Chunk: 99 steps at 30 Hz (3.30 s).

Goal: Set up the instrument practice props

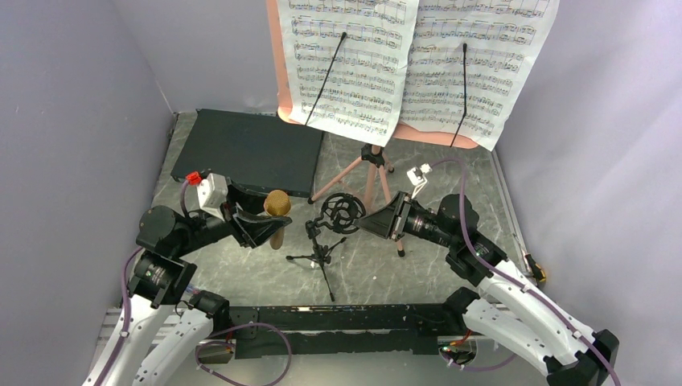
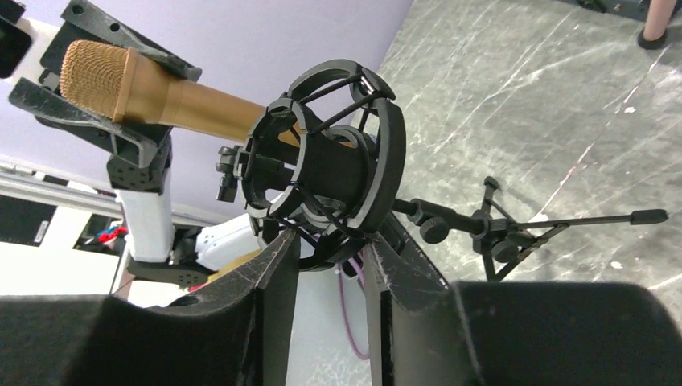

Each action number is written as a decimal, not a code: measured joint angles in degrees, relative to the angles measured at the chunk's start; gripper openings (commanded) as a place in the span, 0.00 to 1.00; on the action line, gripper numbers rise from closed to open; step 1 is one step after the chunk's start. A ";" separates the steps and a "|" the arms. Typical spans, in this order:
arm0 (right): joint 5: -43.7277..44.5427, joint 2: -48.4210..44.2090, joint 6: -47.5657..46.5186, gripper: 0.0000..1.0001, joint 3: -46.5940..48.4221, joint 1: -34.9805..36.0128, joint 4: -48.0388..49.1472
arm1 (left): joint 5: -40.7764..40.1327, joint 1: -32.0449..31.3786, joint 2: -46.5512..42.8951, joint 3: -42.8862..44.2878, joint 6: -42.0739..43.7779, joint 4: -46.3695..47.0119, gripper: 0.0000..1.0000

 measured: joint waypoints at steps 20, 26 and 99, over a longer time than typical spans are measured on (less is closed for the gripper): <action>2.45 -10.25 9.94 0.26 -3.50 0.79 -4.22 | -1.64 0.00 2.40 0.52 0.02 -0.04 0.03; 6.16 -14.19 11.67 0.26 -3.52 0.79 -9.03 | -2.03 0.00 3.39 1.97 0.00 -0.04 0.03; 31.10 -12.72 -10.40 0.99 12.79 0.79 -39.95 | -14.43 -27.45 38.69 42.77 -6.14 3.13 0.03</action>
